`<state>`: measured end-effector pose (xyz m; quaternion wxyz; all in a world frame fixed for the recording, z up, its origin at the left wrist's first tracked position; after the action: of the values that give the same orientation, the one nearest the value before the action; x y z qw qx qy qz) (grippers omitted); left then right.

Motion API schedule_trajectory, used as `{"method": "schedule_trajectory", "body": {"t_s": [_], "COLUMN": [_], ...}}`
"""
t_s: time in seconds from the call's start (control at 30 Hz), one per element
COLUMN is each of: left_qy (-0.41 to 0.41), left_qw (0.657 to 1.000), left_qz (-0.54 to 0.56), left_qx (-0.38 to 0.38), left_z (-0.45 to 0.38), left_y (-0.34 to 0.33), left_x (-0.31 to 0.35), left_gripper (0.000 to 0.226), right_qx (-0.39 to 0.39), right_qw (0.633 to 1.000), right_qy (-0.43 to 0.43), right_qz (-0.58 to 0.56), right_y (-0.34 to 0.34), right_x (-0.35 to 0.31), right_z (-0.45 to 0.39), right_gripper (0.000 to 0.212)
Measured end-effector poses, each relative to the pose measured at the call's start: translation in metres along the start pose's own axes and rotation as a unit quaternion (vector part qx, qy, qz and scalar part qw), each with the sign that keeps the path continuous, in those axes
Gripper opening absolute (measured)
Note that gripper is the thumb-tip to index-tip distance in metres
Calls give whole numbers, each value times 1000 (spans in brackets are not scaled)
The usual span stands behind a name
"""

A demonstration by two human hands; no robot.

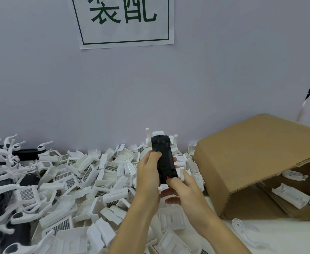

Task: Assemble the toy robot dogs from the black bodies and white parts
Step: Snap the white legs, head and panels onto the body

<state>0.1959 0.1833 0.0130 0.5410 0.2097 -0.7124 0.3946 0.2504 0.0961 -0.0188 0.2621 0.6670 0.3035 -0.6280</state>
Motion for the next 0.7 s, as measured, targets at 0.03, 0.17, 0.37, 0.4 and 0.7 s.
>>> {"method": "schedule_trajectory", "body": {"t_s": [0.03, 0.17, 0.37, 0.4, 0.7], "left_qy": [0, -8, -7, -10, -13], "left_qw": [1000, 1000, 1000, 1000, 1000], "left_qz": [-1, -6, -8, -13, -18], "left_qx": [-2, -6, 4, 4, 2], "left_z": [0, 2, 0, 0, 0], "left_y": [0, -2, 1, 1, 2], "left_x": [0, 3, 0, 1, 0], "left_gripper": [24, 24, 37, 37, 28], "right_qx": [2, 6, 7, 8, -5], "right_qw": [1000, 1000, 1000, 1000, 1000], "right_qy": [-3, -11, -22, -23, -16], "right_qz": [0, 4, -11, -13, -4], "right_y": [0, 1, -1, -1, -1], "right_x": [0, 1, 0, 0, -1], "right_z": [0, -1, -1, -1, 1], "right_gripper": [21, 20, 17, 16, 18]}}
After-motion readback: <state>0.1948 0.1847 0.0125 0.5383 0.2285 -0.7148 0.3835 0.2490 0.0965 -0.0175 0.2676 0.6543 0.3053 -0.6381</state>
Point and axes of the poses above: each hand's wrist, its own z-axis away from the middle knuckle, its own y-axis out of the back of the hand, x = y × z, the point moved 6 cm from there along -z, towards the middle knuckle, and after that the axes turned 2 degrees about x, right-handed, at the moved point
